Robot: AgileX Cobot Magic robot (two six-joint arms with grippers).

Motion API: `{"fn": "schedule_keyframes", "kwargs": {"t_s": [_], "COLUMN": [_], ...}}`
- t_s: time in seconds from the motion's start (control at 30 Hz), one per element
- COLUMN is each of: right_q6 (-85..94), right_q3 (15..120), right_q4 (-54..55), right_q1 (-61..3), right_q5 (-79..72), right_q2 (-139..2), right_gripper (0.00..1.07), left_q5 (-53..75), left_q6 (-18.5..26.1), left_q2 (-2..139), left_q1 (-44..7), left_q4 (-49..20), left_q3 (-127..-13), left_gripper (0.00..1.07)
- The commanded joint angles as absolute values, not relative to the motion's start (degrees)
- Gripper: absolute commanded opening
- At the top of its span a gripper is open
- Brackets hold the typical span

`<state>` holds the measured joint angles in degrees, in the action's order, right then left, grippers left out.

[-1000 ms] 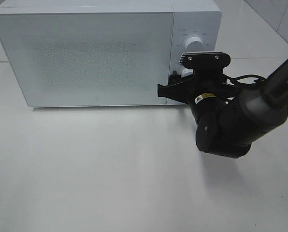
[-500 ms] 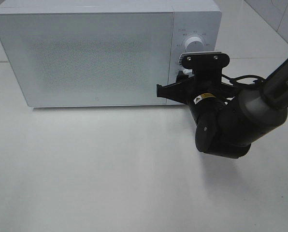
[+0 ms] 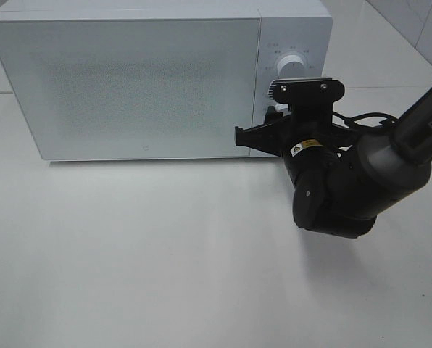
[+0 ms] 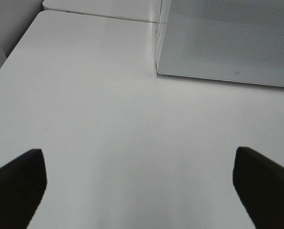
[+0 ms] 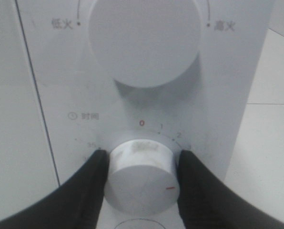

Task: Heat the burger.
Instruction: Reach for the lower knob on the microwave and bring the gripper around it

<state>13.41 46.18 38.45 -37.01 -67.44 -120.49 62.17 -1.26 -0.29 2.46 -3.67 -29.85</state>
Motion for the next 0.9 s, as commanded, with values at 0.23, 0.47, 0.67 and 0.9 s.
{"fn": "schedule_keyframes", "kwargs": {"t_s": [0.23, 0.47, 0.67, 0.9], "right_q6": [-2.3, -24.1, -41.0, -58.0], "right_q3": [47.0, 46.9, 46.8, 46.8], "right_q4": [30.6, 27.3, 26.8, 26.8], "right_q1": [-36.9, -36.8, -36.8, -36.8], "right_q5": [-74.7, -77.9, -81.9, -82.3], "right_q2": [-119.6, -119.6, -119.6, -119.6], "right_gripper": [0.0, 0.01, 0.01, 0.01], "left_q5": [61.4, 61.4, 61.4, 61.4], "left_q6": [-1.3, -1.3, -1.3, -1.3], "left_q2": [-1.4, -1.4, -1.4, -1.4], "left_q1": [2.5, 2.5, 2.5, 2.5], "left_q4": [-3.7, -3.7, -3.7, -3.7], "left_q3": [-29.7, -29.7, -29.7, -29.7], "left_gripper": [1.0, 1.0, 1.0, 1.0]}}
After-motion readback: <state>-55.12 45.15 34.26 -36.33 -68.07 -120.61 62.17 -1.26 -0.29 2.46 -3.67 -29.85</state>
